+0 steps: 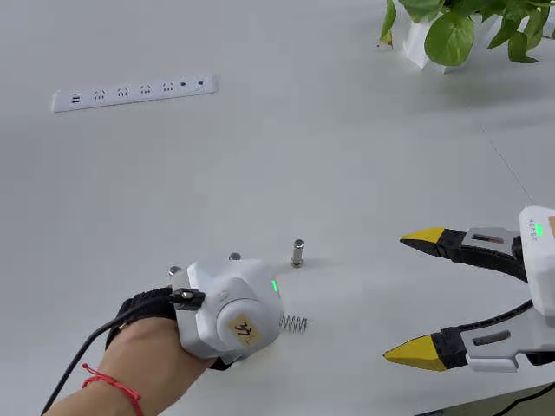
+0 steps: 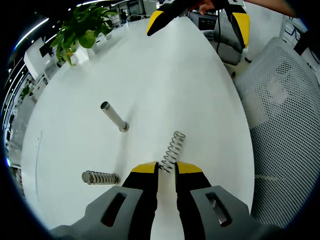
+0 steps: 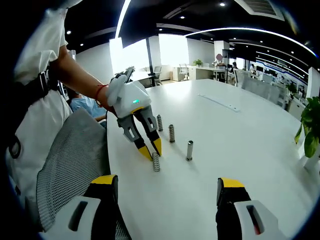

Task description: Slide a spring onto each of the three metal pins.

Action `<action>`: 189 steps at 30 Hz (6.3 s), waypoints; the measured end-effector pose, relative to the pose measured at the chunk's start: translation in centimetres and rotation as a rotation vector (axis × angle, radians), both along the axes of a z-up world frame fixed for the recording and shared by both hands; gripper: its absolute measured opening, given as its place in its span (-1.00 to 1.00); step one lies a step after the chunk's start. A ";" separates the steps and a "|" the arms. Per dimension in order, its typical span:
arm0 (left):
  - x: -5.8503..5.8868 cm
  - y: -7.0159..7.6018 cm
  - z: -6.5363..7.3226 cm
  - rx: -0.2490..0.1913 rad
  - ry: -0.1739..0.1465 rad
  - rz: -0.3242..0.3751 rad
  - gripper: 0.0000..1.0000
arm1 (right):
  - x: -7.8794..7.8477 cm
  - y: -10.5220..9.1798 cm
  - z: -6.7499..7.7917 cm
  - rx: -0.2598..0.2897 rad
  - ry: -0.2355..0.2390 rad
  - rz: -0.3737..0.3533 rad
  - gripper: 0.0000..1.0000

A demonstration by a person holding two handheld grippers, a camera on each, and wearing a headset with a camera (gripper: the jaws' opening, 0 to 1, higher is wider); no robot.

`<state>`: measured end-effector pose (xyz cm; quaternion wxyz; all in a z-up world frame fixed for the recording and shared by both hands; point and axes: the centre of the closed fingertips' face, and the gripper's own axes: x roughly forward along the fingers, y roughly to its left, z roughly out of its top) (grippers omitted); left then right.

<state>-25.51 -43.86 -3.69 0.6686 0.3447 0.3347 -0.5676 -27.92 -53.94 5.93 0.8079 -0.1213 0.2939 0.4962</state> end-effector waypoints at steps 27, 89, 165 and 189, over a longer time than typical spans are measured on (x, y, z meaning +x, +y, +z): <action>-1.1 -0.1 0.0 -0.021 0.078 0.063 -0.83 | -0.5 0.8 -0.2 -0.005 0.014 0.008 0.57; -2.2 0.2 1.5 -0.117 0.088 0.056 -0.87 | -0.7 2.7 -1.4 -0.011 0.050 0.056 0.54; 0.5 5.1 24.1 -0.893 -0.015 0.436 -0.86 | 3.7 14.0 16.1 0.841 0.232 -0.198 -0.78; 0.0 4.8 23.4 -0.889 0.014 0.426 -0.86 | 3.3 14.6 16.4 0.702 0.142 -0.102 -0.88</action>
